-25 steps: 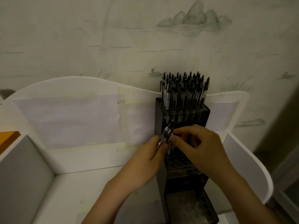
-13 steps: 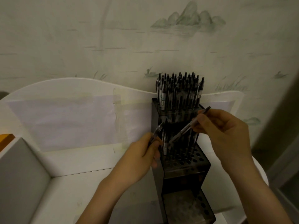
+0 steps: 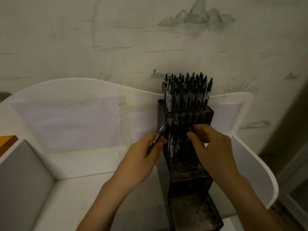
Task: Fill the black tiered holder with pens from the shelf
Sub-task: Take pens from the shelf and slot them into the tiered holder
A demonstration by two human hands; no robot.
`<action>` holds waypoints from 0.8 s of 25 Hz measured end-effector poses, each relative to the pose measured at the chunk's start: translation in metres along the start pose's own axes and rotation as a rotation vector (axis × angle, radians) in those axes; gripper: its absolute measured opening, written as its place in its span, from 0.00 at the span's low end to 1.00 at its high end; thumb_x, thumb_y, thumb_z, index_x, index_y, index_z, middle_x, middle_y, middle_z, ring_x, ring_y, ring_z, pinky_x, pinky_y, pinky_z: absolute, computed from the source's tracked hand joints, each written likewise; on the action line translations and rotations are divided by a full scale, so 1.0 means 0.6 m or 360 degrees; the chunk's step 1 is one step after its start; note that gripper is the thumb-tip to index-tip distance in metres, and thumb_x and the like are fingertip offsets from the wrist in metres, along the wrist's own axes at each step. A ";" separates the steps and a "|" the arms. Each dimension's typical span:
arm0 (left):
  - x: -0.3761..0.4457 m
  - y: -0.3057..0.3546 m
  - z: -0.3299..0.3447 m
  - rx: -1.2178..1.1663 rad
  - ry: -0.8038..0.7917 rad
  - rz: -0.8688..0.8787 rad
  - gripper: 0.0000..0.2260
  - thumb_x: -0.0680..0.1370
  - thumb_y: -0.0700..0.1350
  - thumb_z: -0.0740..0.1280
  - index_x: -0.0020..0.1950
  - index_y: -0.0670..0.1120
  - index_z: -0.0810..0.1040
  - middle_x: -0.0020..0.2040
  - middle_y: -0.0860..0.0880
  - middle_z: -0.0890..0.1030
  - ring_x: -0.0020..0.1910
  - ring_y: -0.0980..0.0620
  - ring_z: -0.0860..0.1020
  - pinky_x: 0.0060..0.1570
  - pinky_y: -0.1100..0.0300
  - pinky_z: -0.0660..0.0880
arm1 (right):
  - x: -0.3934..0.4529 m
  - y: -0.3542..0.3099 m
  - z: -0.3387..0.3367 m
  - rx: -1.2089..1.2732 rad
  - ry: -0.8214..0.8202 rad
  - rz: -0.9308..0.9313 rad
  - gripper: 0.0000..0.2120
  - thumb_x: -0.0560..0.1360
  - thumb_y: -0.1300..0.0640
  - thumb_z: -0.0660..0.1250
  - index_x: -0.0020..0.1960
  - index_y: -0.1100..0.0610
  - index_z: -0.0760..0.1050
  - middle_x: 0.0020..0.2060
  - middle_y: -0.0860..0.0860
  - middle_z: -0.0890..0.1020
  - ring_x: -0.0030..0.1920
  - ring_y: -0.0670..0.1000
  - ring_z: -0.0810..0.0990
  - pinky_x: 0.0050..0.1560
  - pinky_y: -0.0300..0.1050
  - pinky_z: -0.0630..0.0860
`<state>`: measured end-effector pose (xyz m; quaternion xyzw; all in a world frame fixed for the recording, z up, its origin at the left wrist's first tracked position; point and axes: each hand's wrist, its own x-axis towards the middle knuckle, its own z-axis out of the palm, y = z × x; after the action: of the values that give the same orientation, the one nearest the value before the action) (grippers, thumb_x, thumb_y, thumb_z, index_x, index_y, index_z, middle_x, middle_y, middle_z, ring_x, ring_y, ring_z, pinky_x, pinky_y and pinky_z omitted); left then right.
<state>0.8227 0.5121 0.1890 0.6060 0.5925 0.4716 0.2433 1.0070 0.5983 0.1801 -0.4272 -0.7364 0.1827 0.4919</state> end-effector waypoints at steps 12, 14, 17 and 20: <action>-0.001 0.003 0.025 0.0074 -0.0138 -0.0040 0.10 0.81 0.50 0.61 0.45 0.48 0.77 0.32 0.50 0.76 0.30 0.58 0.72 0.33 0.63 0.69 | -0.019 -0.016 -0.009 0.0046 0.0088 -0.0140 0.09 0.71 0.54 0.74 0.51 0.51 0.80 0.43 0.44 0.81 0.43 0.42 0.80 0.45 0.26 0.72; 0.000 0.009 0.033 0.0080 -0.0177 -0.0026 0.10 0.81 0.50 0.61 0.45 0.46 0.77 0.33 0.48 0.76 0.30 0.59 0.72 0.32 0.64 0.68 | -0.021 -0.034 -0.013 0.0237 -0.0051 -0.0152 0.07 0.72 0.47 0.71 0.49 0.46 0.81 0.43 0.43 0.81 0.43 0.45 0.80 0.44 0.32 0.75; 0.002 0.018 0.046 0.0089 -0.0232 -0.0009 0.10 0.81 0.50 0.61 0.46 0.45 0.76 0.35 0.46 0.78 0.32 0.53 0.76 0.35 0.56 0.73 | -0.016 -0.043 -0.012 0.0478 -0.0303 0.0120 0.05 0.71 0.49 0.71 0.47 0.47 0.82 0.43 0.45 0.83 0.44 0.48 0.82 0.45 0.42 0.80; 0.005 0.019 0.046 0.0175 -0.0250 -0.0009 0.08 0.81 0.50 0.61 0.48 0.48 0.76 0.37 0.46 0.80 0.36 0.50 0.79 0.39 0.51 0.76 | -0.005 -0.044 -0.026 0.0808 -0.0245 0.0335 0.04 0.73 0.57 0.72 0.45 0.49 0.84 0.40 0.47 0.86 0.43 0.46 0.84 0.44 0.37 0.79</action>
<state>0.8518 0.5199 0.1875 0.6520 0.5983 0.3886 0.2567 1.0091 0.5784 0.2037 -0.3492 -0.6538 0.4432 0.5042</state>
